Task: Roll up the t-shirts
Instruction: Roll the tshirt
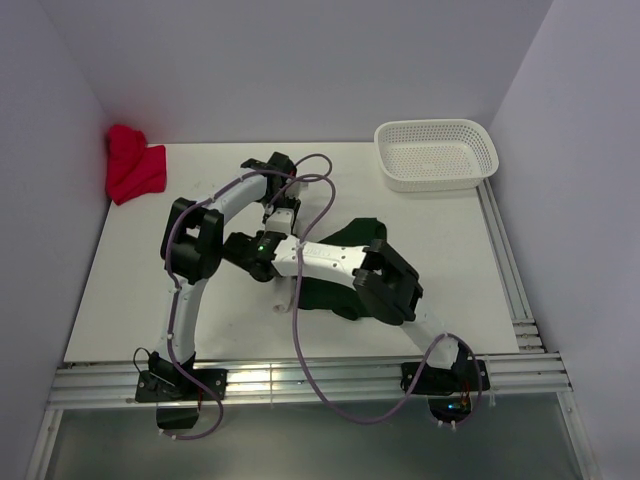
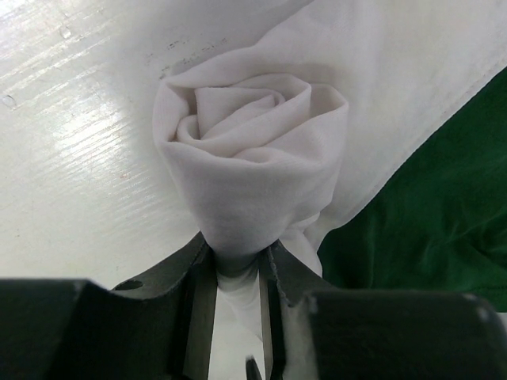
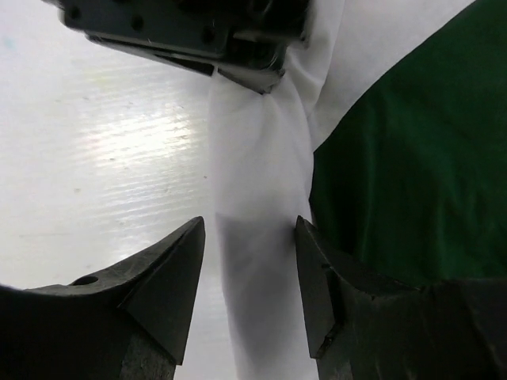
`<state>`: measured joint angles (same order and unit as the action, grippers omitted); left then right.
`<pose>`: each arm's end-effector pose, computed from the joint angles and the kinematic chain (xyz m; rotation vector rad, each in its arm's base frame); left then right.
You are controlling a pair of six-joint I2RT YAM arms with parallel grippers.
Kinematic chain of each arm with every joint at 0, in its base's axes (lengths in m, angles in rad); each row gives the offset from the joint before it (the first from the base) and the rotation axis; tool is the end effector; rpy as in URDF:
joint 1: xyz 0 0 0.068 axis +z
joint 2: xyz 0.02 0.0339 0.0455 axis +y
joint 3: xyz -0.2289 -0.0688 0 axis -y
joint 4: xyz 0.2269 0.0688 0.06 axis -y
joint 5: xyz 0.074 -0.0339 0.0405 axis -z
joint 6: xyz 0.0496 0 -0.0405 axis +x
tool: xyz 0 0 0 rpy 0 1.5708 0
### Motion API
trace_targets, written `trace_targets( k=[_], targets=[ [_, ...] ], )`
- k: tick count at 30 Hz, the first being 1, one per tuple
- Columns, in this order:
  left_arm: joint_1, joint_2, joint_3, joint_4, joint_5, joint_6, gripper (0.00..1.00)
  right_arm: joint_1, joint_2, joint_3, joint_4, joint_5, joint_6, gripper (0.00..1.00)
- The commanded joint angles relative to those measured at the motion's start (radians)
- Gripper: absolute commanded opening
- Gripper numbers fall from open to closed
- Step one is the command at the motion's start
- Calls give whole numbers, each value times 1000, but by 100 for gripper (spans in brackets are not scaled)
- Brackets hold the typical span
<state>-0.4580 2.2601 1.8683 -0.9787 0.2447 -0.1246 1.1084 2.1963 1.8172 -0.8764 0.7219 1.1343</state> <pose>0.3736 -0.1976 0.1393 0.5324 2.9414 -0.4383 0.2174 0.3626 0.1651 0.1723 2.3596 -0.0492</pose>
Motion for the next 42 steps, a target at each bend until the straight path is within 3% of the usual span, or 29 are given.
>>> trace_targets(
  k=[1,11,14,18,22,30,34,39,42],
  targets=[
    [-1,27,17,-8,-93,32,28,-2,57,50,-19,33,-11,57],
    [-1,44,48,-23,-99,36,37,2,63,-42,-3,-24,31,55],
    [-1,46,64,-28,-84,42,44,2,46,-91,37,-39,36,48],
    [2,41,98,-44,-47,55,57,-1,-29,-208,154,-78,21,29],
    [33,30,172,-84,45,80,71,-24,-145,-372,418,-146,-28,27],
    [152,-43,140,-81,316,183,80,-134,-371,-807,1020,-428,13,26],
    [186,-88,34,-36,487,241,81,-200,-382,-988,1269,-550,111,26],
    [186,-103,-124,78,577,233,81,-243,-327,-1122,1610,-663,223,26],
    [186,-86,-170,150,630,214,82,-252,-276,-1153,1694,-684,268,26]
  ],
)
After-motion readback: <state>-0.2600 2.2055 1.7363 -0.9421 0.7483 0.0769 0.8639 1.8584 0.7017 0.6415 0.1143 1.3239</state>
